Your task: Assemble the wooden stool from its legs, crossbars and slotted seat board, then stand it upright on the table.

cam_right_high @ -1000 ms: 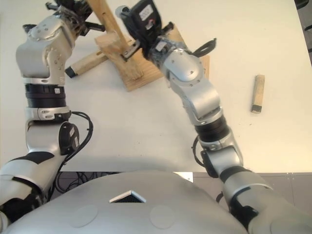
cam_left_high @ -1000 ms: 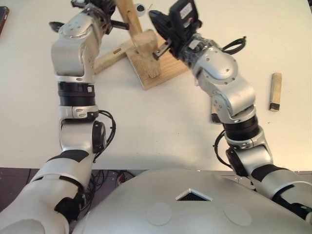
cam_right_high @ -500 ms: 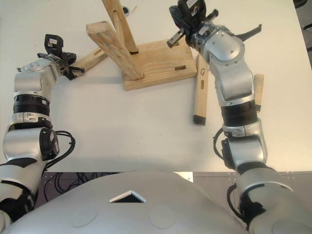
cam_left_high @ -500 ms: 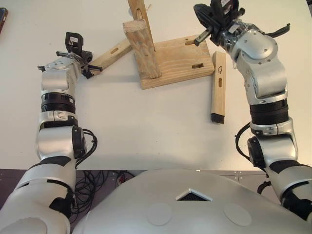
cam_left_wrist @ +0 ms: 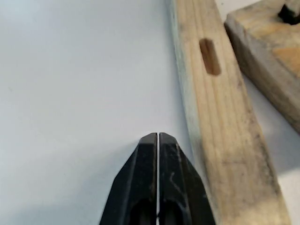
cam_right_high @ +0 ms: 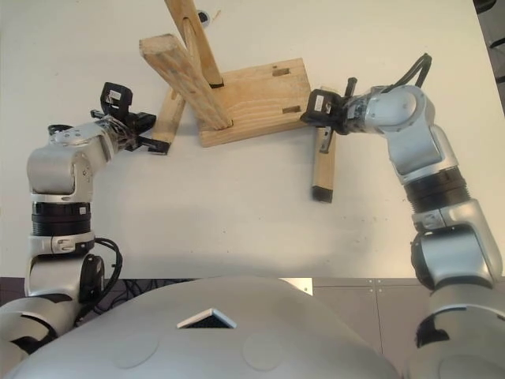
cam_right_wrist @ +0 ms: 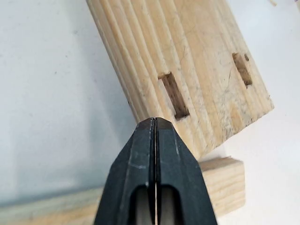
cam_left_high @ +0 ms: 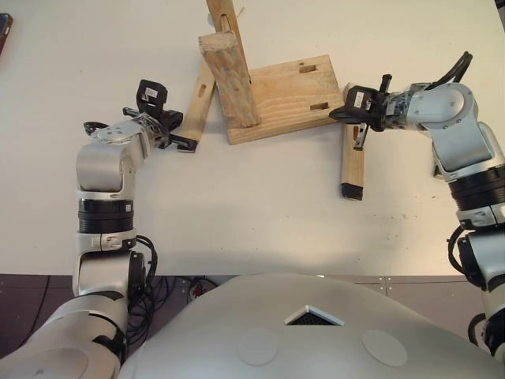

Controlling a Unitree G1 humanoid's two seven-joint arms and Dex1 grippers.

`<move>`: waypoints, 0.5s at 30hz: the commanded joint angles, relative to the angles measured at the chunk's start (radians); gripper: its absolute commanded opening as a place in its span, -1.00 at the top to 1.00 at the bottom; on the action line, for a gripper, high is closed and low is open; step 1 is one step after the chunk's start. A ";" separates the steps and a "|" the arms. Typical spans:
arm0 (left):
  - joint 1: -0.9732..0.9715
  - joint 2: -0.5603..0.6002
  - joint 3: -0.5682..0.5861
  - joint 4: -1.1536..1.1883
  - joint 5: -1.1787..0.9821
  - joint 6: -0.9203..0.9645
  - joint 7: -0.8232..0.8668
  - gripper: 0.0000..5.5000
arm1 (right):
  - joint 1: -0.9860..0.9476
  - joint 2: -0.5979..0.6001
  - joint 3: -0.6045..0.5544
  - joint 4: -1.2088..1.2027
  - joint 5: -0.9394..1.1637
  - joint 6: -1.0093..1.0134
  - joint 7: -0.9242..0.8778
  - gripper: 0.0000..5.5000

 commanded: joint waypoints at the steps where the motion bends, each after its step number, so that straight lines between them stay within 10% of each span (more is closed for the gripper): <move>1: -0.071 0.002 -0.009 -0.198 -0.057 0.124 -0.024 1.00 | -0.089 0.028 -0.045 0.057 -0.010 -0.041 -0.026 0.99; 15: 0.024 0.192 -0.406 -0.318 -0.112 0.177 -0.243 1.00 | -0.094 0.171 0.044 0.394 -0.083 -0.172 0.014 0.99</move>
